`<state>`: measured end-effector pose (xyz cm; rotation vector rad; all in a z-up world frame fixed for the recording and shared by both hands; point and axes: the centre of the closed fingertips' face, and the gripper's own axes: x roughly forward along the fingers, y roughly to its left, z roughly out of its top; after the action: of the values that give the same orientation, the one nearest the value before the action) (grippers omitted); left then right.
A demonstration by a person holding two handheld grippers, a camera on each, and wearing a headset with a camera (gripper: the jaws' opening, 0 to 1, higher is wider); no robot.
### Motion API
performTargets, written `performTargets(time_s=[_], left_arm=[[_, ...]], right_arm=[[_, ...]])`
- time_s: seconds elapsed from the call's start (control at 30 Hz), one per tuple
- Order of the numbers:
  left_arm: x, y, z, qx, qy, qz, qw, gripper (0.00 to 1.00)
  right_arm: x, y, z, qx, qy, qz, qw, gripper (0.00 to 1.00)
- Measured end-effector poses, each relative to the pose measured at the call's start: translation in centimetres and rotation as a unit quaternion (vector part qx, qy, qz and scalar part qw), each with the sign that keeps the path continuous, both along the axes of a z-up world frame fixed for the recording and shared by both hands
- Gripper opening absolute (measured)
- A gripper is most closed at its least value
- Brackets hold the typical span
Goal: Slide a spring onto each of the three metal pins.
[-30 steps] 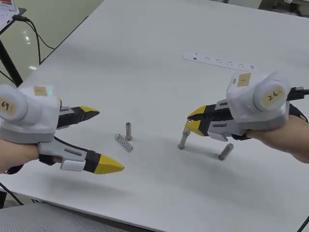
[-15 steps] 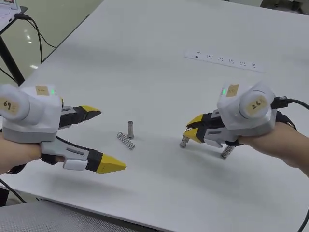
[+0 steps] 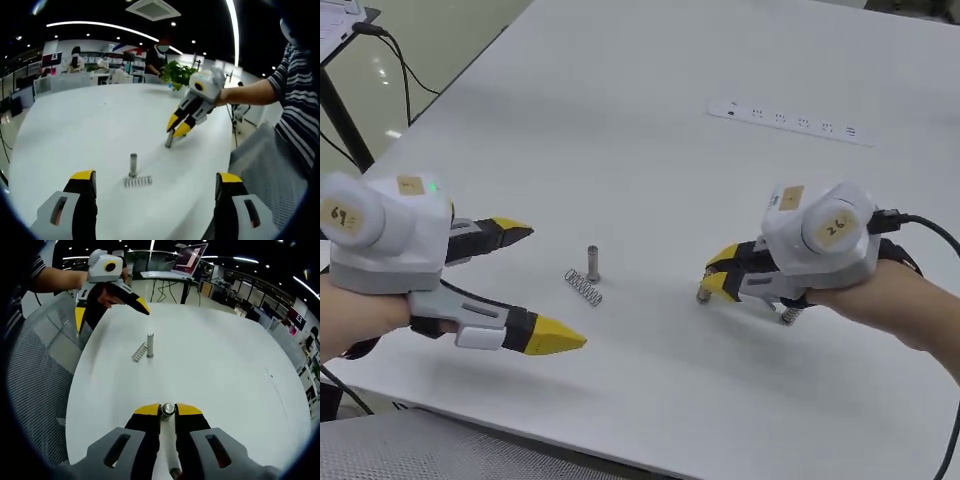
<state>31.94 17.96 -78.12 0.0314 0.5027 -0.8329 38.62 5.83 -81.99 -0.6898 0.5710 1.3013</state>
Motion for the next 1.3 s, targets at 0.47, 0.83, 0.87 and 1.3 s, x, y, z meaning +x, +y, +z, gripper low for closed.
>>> performTargets(time_s=[0.47,0.83,0.87,1.3], left_arm=[[0.0,-0.1,0.6,-0.012,-0.002,0.007,0.9999,0.95],[0.4,0.1,0.9,-0.015,-0.004,0.013,0.9998,0.96],[0.4,0.1,0.9,-0.015,-0.004,0.014,0.9998,0.96],[0.9,-0.1,1.2,-0.026,-0.006,0.020,0.9995,0.98]], right_arm=[[0.2,-0.3,0.4,0.009,0.001,-0.019,0.9998,0.13],[0.3,-1.3,3.6,0.117,0.024,-0.099,0.9878,0.17],[0.2,-1.5,3.7,0.121,0.025,-0.103,0.9870,0.17],[-2.3,-3.5,4.8,0.150,0.034,-0.123,0.9805,0.20]])
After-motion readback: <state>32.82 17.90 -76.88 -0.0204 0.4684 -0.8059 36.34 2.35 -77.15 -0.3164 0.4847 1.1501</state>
